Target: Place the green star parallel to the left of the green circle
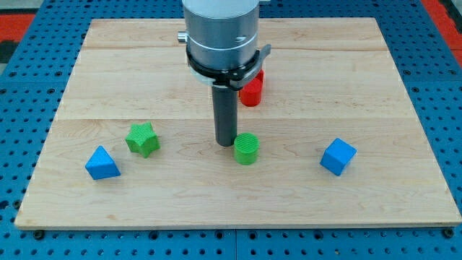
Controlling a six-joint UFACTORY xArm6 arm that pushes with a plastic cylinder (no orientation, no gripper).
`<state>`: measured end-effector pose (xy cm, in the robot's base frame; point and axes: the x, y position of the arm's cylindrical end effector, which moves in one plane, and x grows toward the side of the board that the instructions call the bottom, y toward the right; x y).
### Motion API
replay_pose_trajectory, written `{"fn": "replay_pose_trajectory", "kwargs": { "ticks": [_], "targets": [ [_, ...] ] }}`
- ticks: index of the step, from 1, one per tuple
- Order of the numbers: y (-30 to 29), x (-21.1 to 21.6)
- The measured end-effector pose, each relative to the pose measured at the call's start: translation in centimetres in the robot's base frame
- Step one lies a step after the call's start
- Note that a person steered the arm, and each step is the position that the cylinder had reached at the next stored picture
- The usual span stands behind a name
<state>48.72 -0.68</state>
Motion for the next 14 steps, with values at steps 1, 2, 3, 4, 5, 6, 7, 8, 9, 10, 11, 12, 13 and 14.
{"fn": "replay_pose_trajectory", "kwargs": {
  "ticks": [1, 2, 3, 4, 5, 6, 7, 8, 9, 10, 11, 12, 13, 14],
  "targets": [
    [2.2, -1.0],
    [1.5, -0.1],
    [-1.5, -1.9],
    [-6.5, -6.3],
    [-13.7, -6.7],
    [-15.8, -4.0],
    [-11.9, 1.3],
    [-10.6, 0.0],
    [-14.2, -1.8],
    [-15.2, -1.1],
    [-22.6, -0.1],
    [-23.8, 5.5],
    [-17.1, 10.4],
    [-10.5, 8.2]
  ]
}}
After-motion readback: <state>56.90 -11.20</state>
